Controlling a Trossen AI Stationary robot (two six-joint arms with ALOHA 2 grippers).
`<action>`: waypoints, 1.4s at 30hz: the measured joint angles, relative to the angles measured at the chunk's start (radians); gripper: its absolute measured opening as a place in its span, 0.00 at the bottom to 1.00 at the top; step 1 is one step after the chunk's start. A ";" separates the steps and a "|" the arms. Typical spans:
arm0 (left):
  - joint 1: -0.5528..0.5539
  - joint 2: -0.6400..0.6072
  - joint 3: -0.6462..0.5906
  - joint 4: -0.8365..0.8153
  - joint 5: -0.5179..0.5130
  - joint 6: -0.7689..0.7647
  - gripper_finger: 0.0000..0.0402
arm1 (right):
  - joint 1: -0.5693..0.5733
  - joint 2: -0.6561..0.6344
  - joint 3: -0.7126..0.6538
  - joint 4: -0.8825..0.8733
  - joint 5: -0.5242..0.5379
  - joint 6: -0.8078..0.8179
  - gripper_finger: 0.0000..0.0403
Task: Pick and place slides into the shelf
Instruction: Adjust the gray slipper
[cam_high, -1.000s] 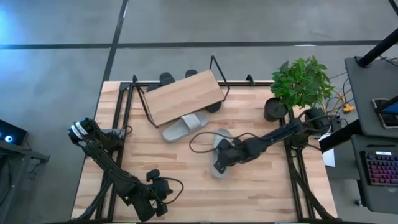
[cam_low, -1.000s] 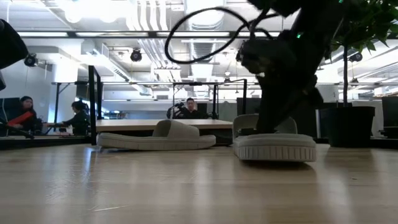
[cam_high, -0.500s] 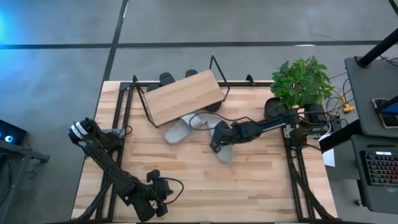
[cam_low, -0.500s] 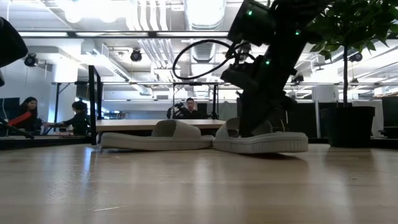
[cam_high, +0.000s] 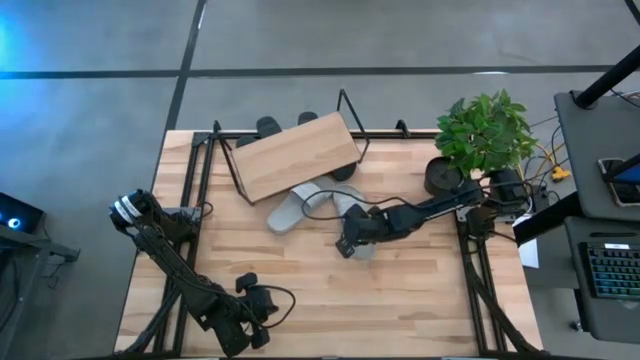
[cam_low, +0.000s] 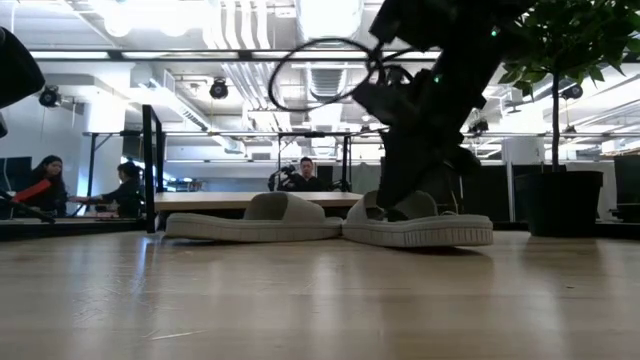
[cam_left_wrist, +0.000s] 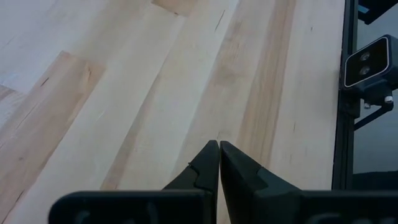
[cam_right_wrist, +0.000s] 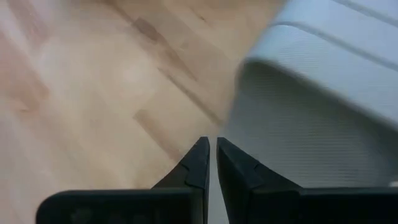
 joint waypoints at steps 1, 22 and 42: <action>0.000 0.000 0.000 0.000 -0.001 0.000 0.00 | 0.008 -0.001 0.000 0.022 -0.012 0.000 0.06; 0.014 -0.137 -0.002 -0.021 -0.185 0.003 0.00 | -0.088 0.107 0.032 0.505 -0.164 -0.346 0.06; -0.029 -0.192 0.006 -0.059 -0.110 -0.034 0.00 | -0.113 0.535 0.627 0.182 -0.025 -0.767 0.06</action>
